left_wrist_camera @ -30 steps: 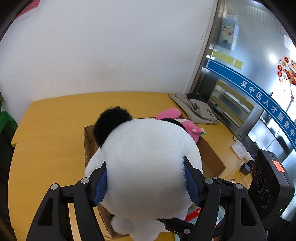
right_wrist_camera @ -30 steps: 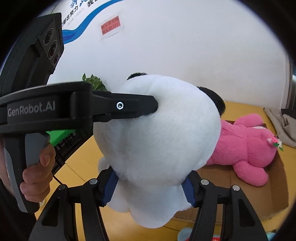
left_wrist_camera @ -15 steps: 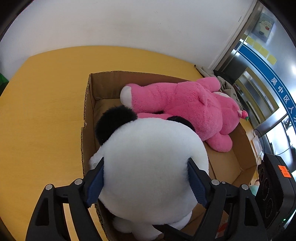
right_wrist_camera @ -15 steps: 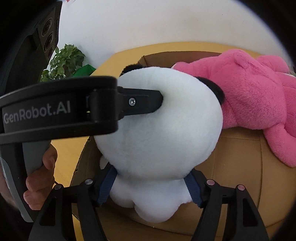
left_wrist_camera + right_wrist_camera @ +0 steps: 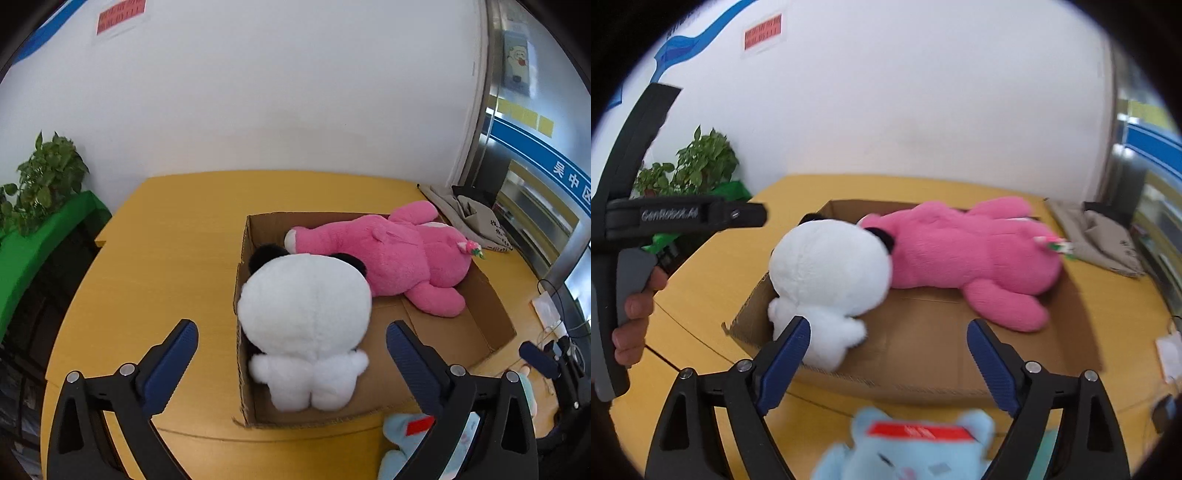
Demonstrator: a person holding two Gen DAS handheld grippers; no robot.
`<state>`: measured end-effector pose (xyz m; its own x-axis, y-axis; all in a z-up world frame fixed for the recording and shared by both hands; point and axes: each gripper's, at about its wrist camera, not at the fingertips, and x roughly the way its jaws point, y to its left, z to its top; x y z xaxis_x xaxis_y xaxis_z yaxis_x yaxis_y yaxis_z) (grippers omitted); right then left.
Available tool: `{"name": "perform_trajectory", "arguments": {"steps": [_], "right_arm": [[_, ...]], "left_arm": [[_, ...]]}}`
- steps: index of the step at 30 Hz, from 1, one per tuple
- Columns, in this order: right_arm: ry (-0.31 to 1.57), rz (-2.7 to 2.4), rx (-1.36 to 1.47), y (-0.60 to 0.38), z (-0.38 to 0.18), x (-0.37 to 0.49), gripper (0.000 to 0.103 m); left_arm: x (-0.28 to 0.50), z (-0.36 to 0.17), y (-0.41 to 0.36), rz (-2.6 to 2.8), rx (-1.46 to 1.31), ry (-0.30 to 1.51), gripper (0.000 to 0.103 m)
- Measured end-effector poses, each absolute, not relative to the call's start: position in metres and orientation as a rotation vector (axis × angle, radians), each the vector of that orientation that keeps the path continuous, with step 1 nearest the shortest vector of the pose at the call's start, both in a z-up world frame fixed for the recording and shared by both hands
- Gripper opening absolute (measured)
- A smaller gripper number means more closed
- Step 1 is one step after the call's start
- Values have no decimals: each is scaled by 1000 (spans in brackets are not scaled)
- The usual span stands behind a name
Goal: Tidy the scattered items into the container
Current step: 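Open both grippers, withdraw from the box toward the light-blue cat plush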
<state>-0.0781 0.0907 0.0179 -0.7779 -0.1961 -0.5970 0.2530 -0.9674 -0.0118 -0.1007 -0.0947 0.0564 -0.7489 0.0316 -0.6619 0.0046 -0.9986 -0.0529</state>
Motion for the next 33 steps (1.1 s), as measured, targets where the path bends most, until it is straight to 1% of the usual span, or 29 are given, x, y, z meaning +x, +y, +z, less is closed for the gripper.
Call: {"name": "perform_trajectory", "arguments": {"steps": [2,5,11,17,33], "right_arm": [[174,-2804,892,103,30,-36,88],[166,-2843,913,113,38,-10,88],[172,-2869,916,145,23,-4,88],[192,-2896,879,154,30,16,88],[205,-2887,928,151,24,11,88]], "left_arm": [[-73,56,-73,2906,-1077,-49,103],[-40,50,-44,2873,-1077,-38,103],[-4,39,-13,2837,-1106,-68,103],[7,38,-9,2825,-1121,-85,103],[7,31,-10,2787,-1129,-121,103]]}}
